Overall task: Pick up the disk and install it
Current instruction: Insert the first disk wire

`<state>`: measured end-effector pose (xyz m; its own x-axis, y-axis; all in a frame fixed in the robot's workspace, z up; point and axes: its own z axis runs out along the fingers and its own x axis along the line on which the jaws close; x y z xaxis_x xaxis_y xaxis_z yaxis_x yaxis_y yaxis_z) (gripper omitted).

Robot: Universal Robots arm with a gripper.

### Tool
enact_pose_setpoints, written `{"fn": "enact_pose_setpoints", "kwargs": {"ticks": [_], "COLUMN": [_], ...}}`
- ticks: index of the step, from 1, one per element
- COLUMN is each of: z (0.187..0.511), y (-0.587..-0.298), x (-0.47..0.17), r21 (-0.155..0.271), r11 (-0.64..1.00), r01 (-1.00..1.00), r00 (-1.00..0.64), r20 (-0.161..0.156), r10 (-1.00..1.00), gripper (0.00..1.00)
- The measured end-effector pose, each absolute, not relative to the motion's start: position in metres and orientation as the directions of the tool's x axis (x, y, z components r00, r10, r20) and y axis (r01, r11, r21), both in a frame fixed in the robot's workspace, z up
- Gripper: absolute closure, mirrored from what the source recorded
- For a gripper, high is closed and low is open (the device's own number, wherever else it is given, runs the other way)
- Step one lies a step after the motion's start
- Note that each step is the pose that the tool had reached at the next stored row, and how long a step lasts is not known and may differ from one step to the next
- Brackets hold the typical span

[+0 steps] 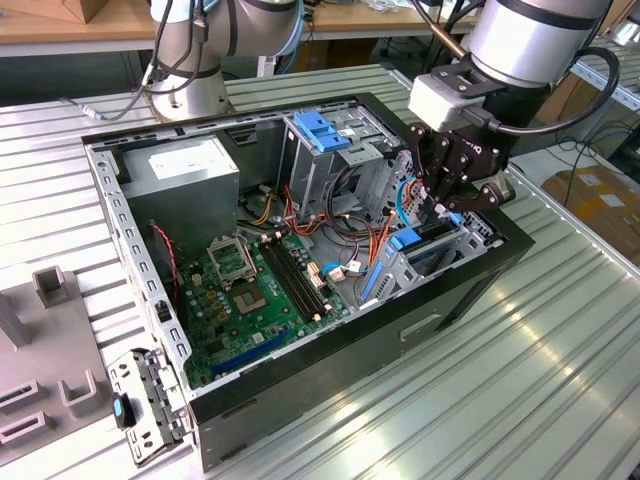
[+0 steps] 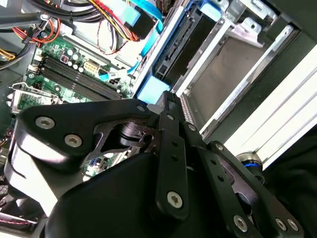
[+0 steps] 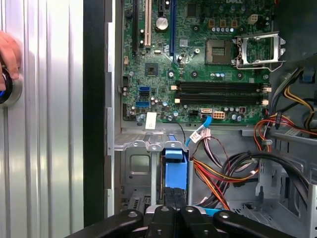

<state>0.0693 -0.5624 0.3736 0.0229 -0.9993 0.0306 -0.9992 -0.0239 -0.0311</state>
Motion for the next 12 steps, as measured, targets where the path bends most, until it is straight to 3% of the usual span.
{"fn": "enact_pose_setpoints", "kwargs": {"ticks": [12], "z": [0.3734], "y": [-0.5624], "x": [0.0751], "r21": [-0.031], "r11": [-0.111], "r01": [-0.993], "r00": [0.11], "r20": [0.031], "r10": [-0.993], "gripper": [0.89]}}
